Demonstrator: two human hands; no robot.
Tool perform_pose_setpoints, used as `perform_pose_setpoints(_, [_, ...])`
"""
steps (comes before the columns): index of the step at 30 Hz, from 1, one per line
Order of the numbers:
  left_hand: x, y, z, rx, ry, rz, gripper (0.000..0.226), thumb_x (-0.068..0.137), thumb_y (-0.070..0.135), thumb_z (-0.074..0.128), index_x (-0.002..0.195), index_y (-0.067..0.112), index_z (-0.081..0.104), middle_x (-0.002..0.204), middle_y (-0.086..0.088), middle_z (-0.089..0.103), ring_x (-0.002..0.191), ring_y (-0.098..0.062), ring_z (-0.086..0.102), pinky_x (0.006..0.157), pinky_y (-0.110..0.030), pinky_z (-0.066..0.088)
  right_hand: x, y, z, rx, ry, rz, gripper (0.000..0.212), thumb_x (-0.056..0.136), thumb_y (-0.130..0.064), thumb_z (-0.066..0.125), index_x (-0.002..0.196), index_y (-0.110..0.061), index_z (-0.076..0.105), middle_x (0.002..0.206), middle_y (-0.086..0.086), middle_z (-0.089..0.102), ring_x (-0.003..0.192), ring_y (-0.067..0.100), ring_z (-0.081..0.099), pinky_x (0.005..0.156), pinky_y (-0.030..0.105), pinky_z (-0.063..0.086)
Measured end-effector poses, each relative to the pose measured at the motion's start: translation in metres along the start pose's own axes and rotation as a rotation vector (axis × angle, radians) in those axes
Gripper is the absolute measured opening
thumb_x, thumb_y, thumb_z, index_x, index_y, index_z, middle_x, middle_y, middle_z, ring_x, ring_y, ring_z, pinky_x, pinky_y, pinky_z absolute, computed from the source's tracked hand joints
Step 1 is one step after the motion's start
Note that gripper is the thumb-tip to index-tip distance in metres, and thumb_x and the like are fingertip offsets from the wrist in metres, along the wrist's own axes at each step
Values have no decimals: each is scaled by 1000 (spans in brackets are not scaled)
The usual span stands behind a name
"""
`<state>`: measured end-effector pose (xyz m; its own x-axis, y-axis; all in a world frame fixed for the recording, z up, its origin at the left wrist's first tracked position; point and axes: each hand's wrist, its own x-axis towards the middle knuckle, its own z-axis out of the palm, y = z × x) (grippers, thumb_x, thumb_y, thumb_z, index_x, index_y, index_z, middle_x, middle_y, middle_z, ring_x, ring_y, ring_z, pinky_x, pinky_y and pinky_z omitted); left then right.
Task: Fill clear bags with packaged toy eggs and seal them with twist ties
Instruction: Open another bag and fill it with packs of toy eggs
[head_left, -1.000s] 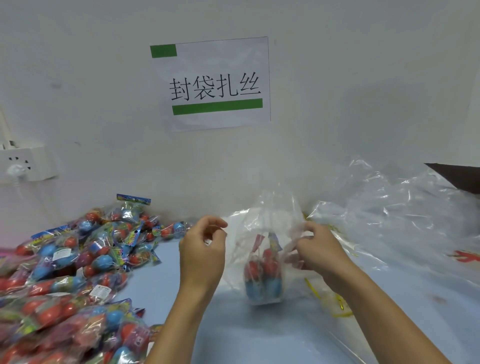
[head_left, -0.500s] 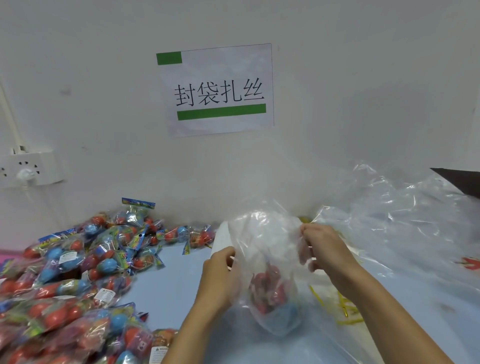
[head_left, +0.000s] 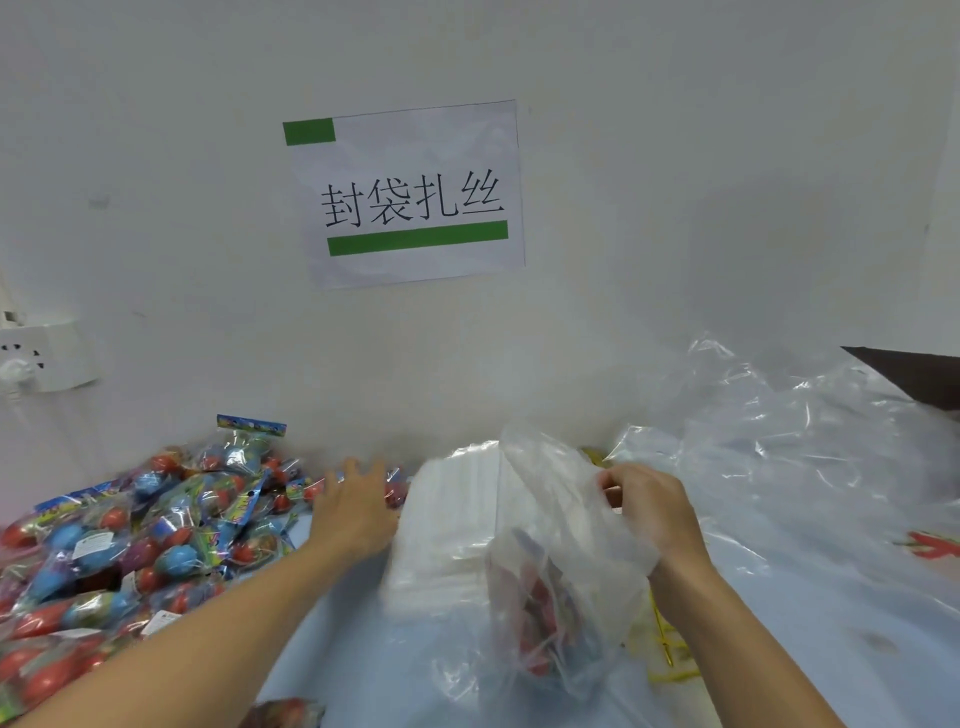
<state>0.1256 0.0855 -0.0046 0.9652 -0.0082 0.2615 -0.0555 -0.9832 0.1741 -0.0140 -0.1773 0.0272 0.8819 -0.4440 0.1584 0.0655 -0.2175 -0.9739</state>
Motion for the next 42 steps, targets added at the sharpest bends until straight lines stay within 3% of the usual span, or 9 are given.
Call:
perform_pose_setpoints(6, [34, -35, 24, -16, -230, -92, 74, 92, 66, 46, 154, 47, 9, 165, -10, -11, 147, -50, -13, 121, -57, 6, 6, -1, 5, 105, -53, 37, 30, 93, -3, 53, 68, -13, 66, 68, -3, 63, 66, 14, 58, 53, 22, 43])
perform_pose_setpoints(11, [38, -39, 29, -49, -63, -58, 41, 100, 47, 48, 139, 35, 49, 148, -10, 32, 135, -45, 25, 113, -50, 27, 10, -1, 6, 80, -108, 24, 33, 98, -3, 50, 70, -17, 60, 69, -2, 57, 61, 7, 50, 42, 6, 37])
perform_pose_setpoints(18, [29, -40, 16, -308, 171, 3, 14, 101, 18, 50, 96, 13, 62, 103, -9, 63, 102, -31, 55, 88, -41, 43, 1, 0, 8, 76, -43, 32, 34, 87, -4, 54, 58, -13, 70, 62, -5, 67, 72, 20, 61, 59, 26, 43])
perform_pose_setpoints(24, [22, -29, -15, -820, 324, -235, 31, 100, 16, 50, 72, 4, 58, 69, -10, 60, 62, -26, 54, 42, -25, 42, -1, -4, 9, 62, -35, 61, 35, 85, -6, 53, 57, -15, 71, 59, -10, 68, 70, 18, 61, 57, 29, 38])
perform_pose_setpoints(27, [26, -31, -29, -1113, 318, -397, 23, 102, 13, 44, 91, 4, 61, 76, -12, 64, 60, -22, 57, 36, -20, 43, -2, -6, 9, 49, -42, 81, 36, 86, -6, 51, 56, -14, 70, 59, -7, 66, 71, 20, 60, 56, 29, 36])
perform_pose_setpoints(31, [34, -55, -31, -752, 395, -247, 23, 102, 16, 47, 121, 6, 55, 109, -18, 65, 89, -34, 59, 69, -37, 48, -1, -9, 8, -11, -61, 60, 34, 89, -6, 51, 63, -15, 71, 70, -5, 66, 69, 13, 57, 51, 22, 36])
perform_pose_setpoints(36, [26, -73, -19, -25, -149, -21, 54, 92, 48, 58, 138, 26, 41, 140, -12, 40, 128, -40, 41, 106, -48, 38, 4, -5, 6, -83, -128, 12, 29, 95, -2, 48, 74, -11, 67, 73, -5, 60, 67, 10, 50, 48, 10, 36])
perform_pose_setpoints(39, [17, -71, -7, -133, -212, -29, 82, 77, 73, 64, 138, 30, 31, 139, -9, 34, 126, -36, 48, 101, -40, 41, 6, -6, 4, -49, -139, 27, 22, 99, -4, 48, 84, -13, 61, 71, -5, 54, 63, 5, 47, 45, 4, 36])
perform_pose_setpoints(42, [18, -74, -3, -136, -129, 29, 55, 89, 47, 66, 131, 25, 39, 133, -12, 43, 115, -33, 55, 94, -39, 47, 2, -6, 3, 27, -99, 59, 32, 92, -2, 54, 66, -12, 69, 69, 0, 64, 65, 15, 57, 50, 15, 44])
